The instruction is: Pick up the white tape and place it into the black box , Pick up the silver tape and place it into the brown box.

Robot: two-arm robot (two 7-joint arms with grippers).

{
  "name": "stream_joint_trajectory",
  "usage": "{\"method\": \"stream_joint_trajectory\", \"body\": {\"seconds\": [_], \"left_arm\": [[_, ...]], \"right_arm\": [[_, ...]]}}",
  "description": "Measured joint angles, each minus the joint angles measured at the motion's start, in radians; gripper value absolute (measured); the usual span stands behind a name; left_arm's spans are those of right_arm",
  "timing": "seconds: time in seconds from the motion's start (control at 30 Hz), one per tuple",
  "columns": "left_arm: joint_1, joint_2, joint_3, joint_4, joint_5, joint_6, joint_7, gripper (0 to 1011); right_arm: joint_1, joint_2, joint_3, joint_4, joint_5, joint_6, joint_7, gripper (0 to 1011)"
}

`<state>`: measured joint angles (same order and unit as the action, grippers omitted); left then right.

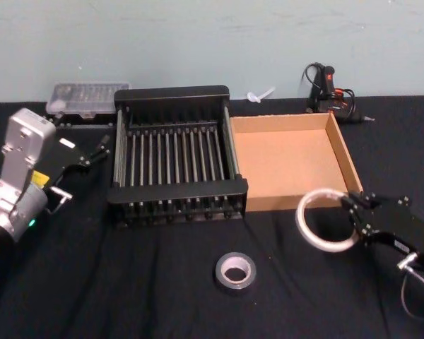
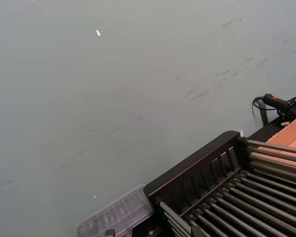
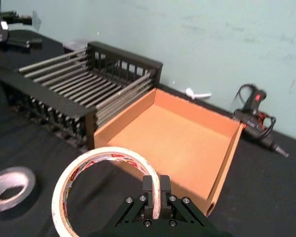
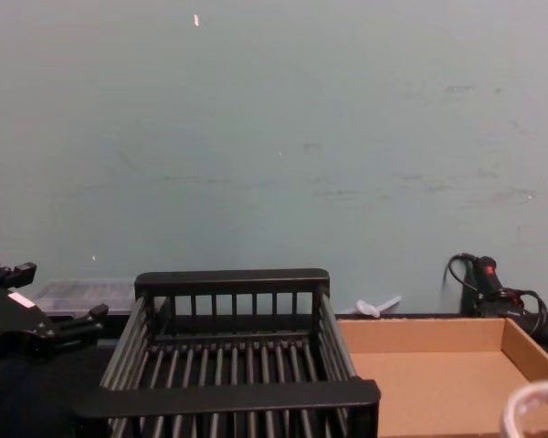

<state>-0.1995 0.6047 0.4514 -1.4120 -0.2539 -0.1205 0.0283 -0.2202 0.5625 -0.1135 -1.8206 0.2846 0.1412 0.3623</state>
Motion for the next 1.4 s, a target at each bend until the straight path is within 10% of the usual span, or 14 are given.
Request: {"method": "stream_joint_trajectory", "body": {"seconds": [0.7, 1.4], "left_arm": [[0.000, 0.000, 0.000, 0.000, 0.000, 0.000, 0.000, 1001], [0.000, 0.000, 0.000, 0.000, 0.000, 0.000, 0.000, 1001]], "right_arm": [[0.232, -0.037, -0.077, 0.136, -0.022, -0.012, 0.020, 94], [0.553, -0.127, -0.239, 0.394, -0.084, -0.099, 0.107, 94]]}}
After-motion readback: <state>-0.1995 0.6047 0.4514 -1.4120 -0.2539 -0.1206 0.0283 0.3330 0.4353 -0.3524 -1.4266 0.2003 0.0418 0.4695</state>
